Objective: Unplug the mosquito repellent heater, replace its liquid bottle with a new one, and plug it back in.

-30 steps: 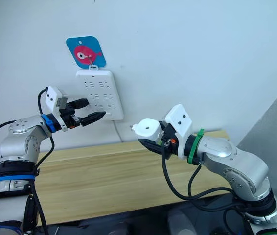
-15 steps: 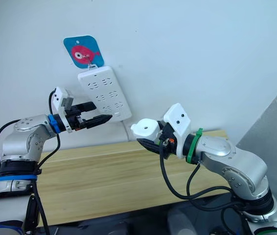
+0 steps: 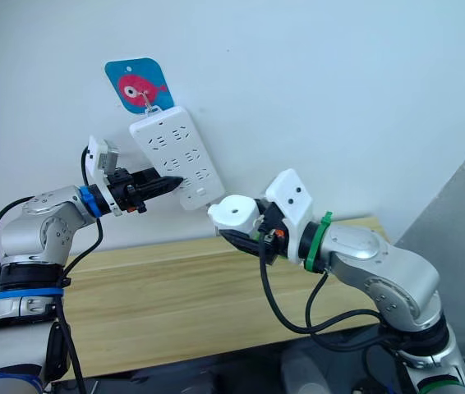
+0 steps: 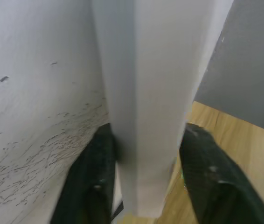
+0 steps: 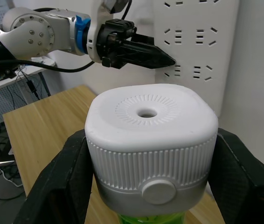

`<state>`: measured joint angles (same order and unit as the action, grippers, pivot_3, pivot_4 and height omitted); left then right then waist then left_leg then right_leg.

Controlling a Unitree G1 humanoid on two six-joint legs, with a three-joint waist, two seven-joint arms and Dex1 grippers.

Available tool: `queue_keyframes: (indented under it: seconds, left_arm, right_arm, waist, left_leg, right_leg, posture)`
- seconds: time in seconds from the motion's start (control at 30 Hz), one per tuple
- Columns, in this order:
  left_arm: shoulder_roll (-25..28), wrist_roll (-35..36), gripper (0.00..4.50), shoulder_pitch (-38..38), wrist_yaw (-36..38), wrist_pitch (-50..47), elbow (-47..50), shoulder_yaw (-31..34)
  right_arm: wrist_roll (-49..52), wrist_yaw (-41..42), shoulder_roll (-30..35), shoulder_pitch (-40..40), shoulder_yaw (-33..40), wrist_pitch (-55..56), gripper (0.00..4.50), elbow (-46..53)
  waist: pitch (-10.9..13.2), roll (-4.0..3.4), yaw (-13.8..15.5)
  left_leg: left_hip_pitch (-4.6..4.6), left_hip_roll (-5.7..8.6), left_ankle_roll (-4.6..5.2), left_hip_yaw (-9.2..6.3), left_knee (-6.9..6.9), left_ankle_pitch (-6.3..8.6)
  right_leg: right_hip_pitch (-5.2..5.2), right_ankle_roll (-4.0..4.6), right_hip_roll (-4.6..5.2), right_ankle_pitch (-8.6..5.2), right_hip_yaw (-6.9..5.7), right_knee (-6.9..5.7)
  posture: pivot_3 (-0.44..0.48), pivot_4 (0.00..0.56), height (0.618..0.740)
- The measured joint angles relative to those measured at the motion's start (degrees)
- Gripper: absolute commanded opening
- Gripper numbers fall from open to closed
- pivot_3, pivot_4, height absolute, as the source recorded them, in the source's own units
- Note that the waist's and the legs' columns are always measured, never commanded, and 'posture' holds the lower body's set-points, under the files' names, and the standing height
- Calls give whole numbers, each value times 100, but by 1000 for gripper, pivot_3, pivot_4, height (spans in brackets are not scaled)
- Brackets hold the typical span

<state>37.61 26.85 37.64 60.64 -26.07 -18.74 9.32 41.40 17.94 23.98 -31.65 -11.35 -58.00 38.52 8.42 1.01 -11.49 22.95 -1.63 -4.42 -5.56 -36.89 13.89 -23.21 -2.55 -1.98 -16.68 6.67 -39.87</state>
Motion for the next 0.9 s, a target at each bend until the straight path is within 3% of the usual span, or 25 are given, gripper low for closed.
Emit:
queue_keyframes:
  seconds: [0.23,0.43,0.9]
  left_arm:
    - [-71,90,1298,-114,-158,-133,238,55]
    - [-45,173,1298,-292,-338,-385,622,153]
    - [39,234,1298,-375,-480,-718,879,233]
  right_arm:
    - [-944,-846,-1011,-591,-408,7,2972,-1016]
    - [-1405,-1304,-1357,-700,-353,-143,2972,-1205]
    - [-2019,-1411,-2140,-858,-454,14,2972,-1825]
  waist:
    - [5,4,1]
    - [6,3,-7]
    - [7,1,-62]
  left_leg:
    - [2,1,0,-2,-2,0]
    - [3,2,-1,-2,3,1]
    - [2,2,-1,-3,4,1]
  right_leg:
    - [-1,1,2,1,0,-1]
    - [-3,9,7,6,0,0]
    - [-4,6,5,4,-2,-2]
  posture:
    - [-231,130,740]
    - [-225,131,740]
    - [-211,127,740]
